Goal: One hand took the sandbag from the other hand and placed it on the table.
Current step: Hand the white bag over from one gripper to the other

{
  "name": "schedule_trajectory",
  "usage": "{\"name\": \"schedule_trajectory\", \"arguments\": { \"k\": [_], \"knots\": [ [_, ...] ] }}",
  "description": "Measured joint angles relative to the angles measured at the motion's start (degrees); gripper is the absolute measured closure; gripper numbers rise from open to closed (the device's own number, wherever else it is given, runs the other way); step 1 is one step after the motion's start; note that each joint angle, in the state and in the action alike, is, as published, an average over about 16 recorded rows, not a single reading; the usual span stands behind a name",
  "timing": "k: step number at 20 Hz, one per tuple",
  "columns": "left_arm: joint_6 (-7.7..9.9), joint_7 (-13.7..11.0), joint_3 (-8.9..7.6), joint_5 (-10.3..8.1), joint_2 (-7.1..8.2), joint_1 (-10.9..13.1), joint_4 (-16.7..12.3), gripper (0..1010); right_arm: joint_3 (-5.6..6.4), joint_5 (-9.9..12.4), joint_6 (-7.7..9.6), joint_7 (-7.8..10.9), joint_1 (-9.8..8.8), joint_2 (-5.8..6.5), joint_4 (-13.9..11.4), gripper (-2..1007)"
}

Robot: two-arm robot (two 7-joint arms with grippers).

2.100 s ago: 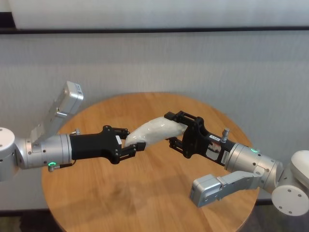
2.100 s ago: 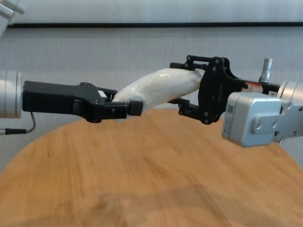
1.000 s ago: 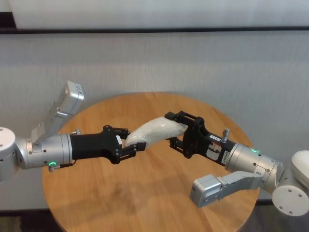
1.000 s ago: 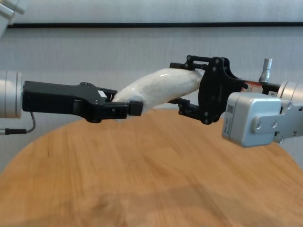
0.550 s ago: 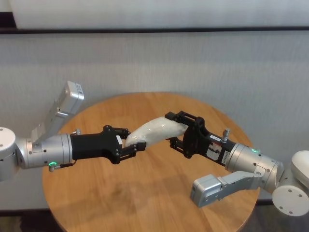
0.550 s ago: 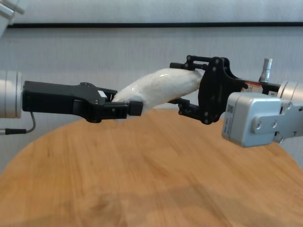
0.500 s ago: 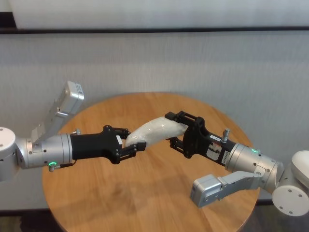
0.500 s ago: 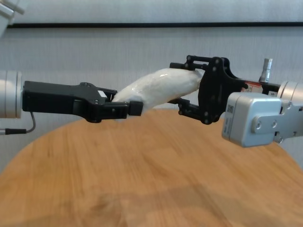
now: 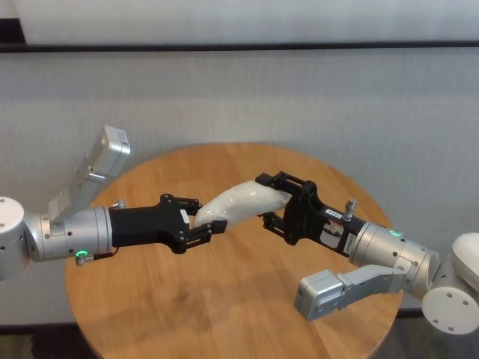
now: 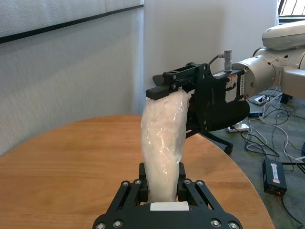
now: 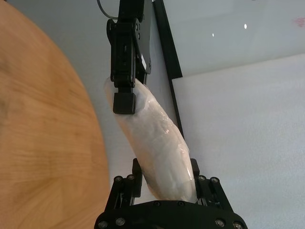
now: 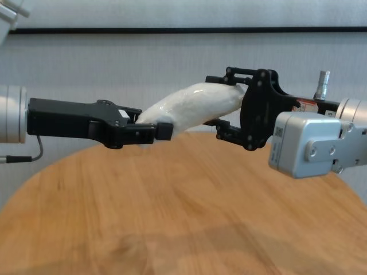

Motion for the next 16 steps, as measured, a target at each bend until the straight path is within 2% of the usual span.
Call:
{"name": "schedule_trajectory", "arguments": {
  "k": [8,16],
  "knots": [
    [0.0,0.0,0.0,0.0,0.0,0.0,0.0,579,0.0,0.0,0.0,0.0,0.0,0.0,0.0,462],
    [0.0,0.0,0.0,0.0,0.0,0.0,0.0,345,0.0,0.0,-0.01,0.0,0.0,0.0,0.0,462]
  ]
}}
